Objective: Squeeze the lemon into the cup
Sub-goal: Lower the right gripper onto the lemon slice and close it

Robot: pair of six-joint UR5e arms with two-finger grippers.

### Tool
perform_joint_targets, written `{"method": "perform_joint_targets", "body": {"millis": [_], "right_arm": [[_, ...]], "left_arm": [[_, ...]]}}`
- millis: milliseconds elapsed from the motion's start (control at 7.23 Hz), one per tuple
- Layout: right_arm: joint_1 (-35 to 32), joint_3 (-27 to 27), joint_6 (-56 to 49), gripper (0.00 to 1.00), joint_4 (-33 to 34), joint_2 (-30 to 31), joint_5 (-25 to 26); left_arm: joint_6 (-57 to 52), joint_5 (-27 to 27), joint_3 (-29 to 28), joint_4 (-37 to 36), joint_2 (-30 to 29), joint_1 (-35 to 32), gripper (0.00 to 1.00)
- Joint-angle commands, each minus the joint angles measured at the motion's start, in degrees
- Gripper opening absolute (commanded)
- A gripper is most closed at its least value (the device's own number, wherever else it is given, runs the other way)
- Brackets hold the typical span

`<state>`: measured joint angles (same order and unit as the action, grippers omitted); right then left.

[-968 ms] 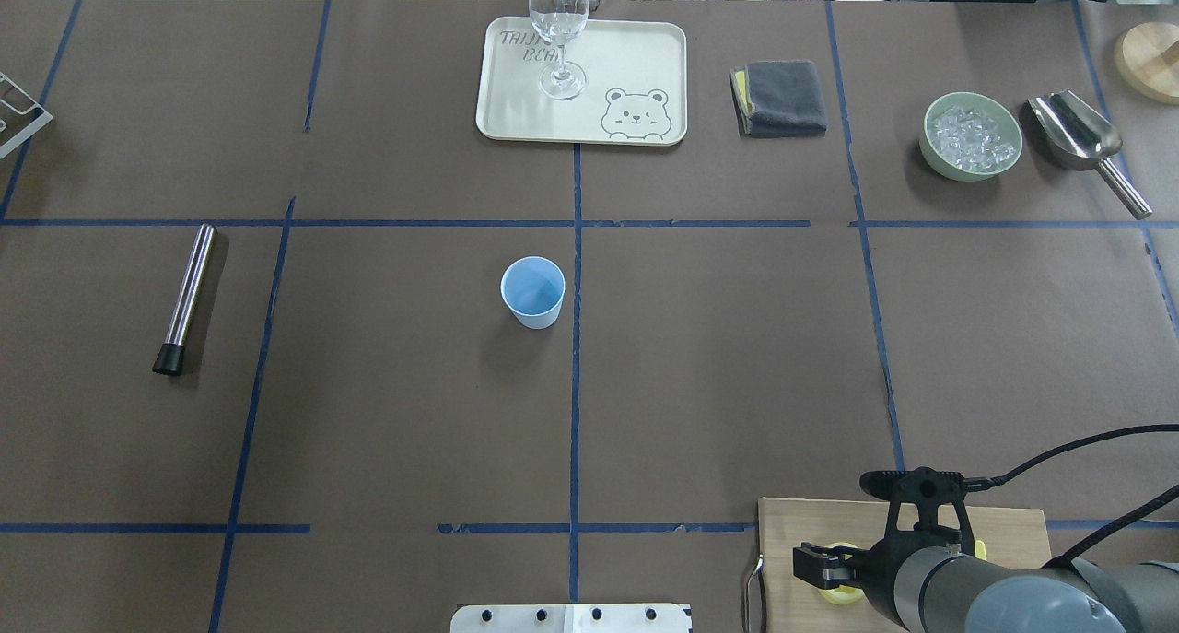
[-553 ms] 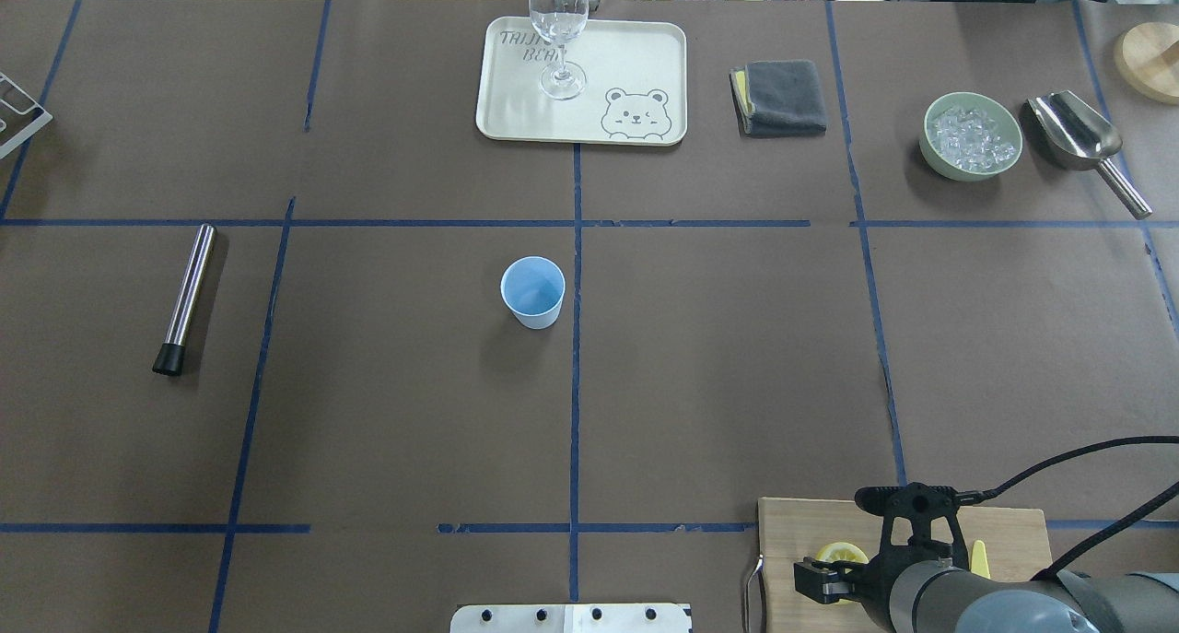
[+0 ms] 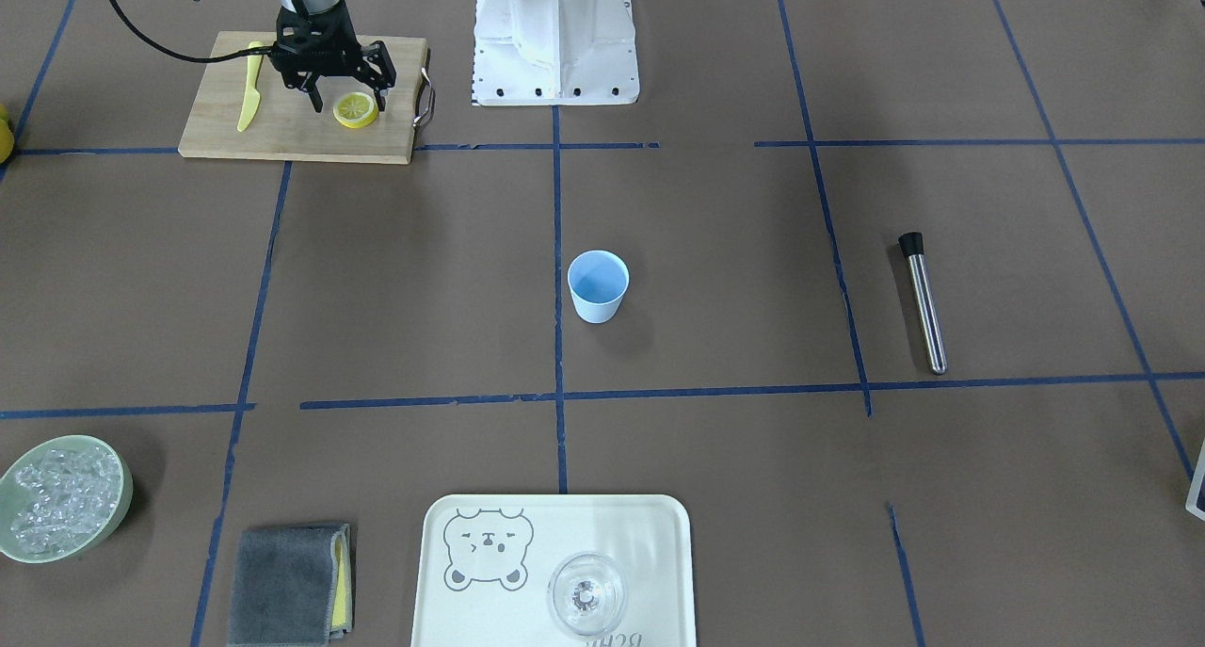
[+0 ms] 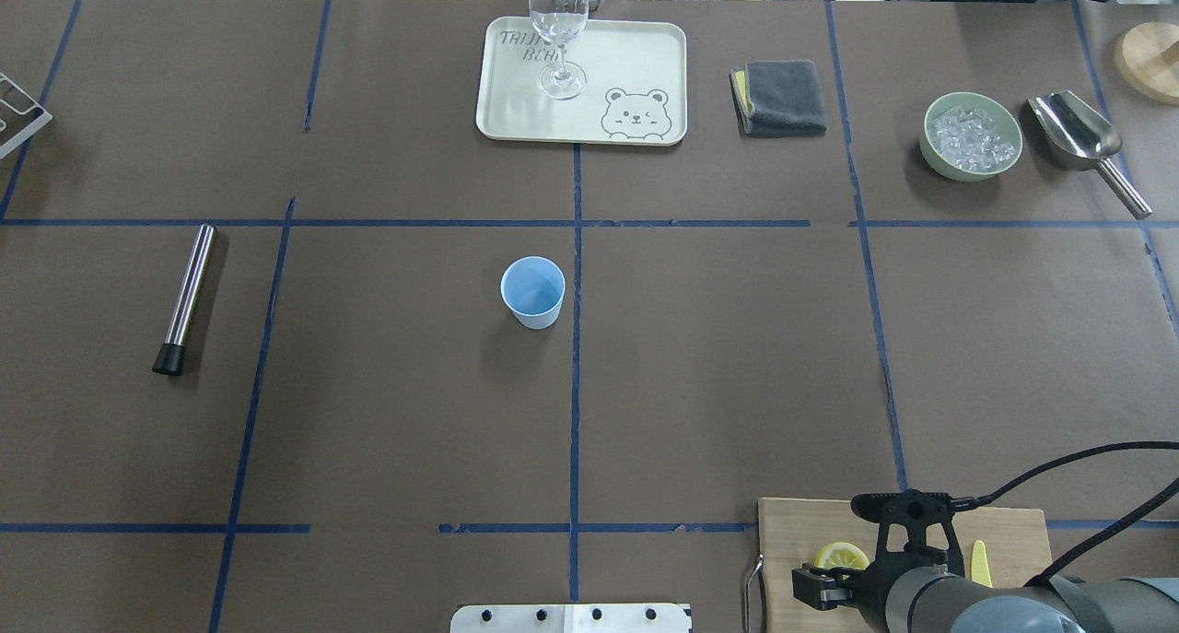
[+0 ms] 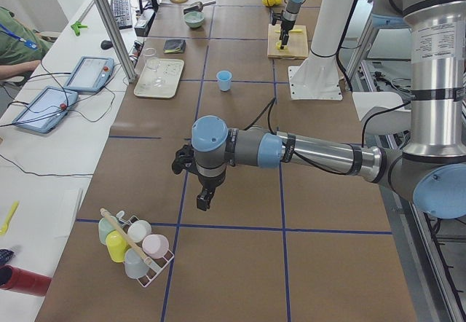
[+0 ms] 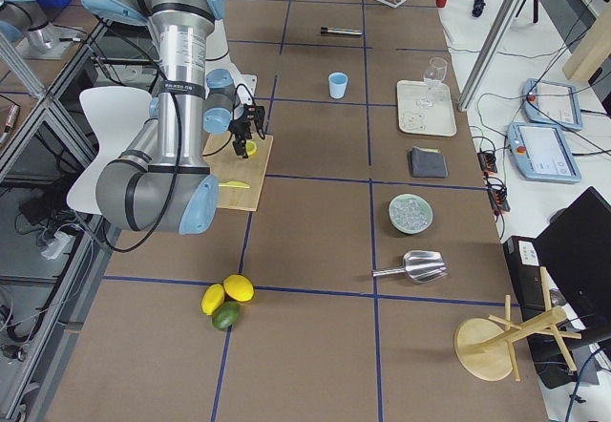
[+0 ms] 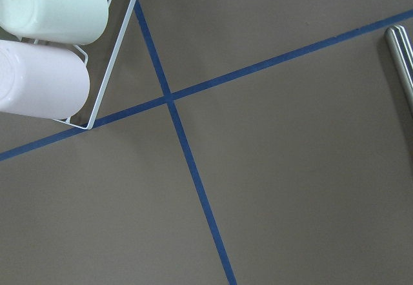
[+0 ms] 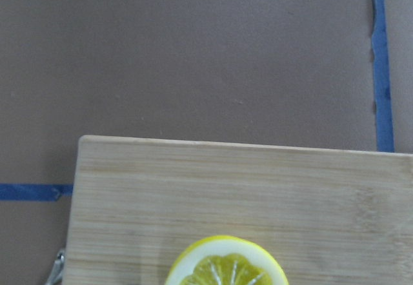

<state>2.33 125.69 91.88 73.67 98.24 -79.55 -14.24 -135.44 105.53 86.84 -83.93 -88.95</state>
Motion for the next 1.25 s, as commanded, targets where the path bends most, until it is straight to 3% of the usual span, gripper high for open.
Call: {"method": "perform_joint_targets", "body": {"millis": [0, 277, 415, 553, 692, 1107], "right_arm": [[0.1, -0.4, 0.0, 0.95, 0.0, -0.8, 0.0], [0.2, -1.2, 0.0, 0.88, 0.0, -0.8, 0.0], [0.1, -1.2, -0.1, 0.79, 0.0, -0.8, 0.0], [0.0, -1.1, -0.3, 0.67, 0.0, -0.7, 0.0], [-0.3, -0.8, -0.3, 0.48, 0.0, -0.7, -0.1], [-0.5, -0.5, -0.2, 0.14, 0.0, -0.7, 0.0]], "left_arm": [[0.0, 0.0, -0.1, 0.0, 0.0, 0.0, 1.00], [0.0, 0.0, -0.1, 0.0, 0.0, 0.0, 1.00], [0.0, 0.0, -0.1, 0.0, 0.0, 0.0, 1.00], [0.0, 0.0, -0.1, 0.0, 0.0, 0.0, 1.00], [0.0, 0.0, -0.1, 0.0, 0.0, 0.0, 1.00], [0.0, 0.0, 0.0, 0.0, 0.0, 0.0, 1.00]]}}
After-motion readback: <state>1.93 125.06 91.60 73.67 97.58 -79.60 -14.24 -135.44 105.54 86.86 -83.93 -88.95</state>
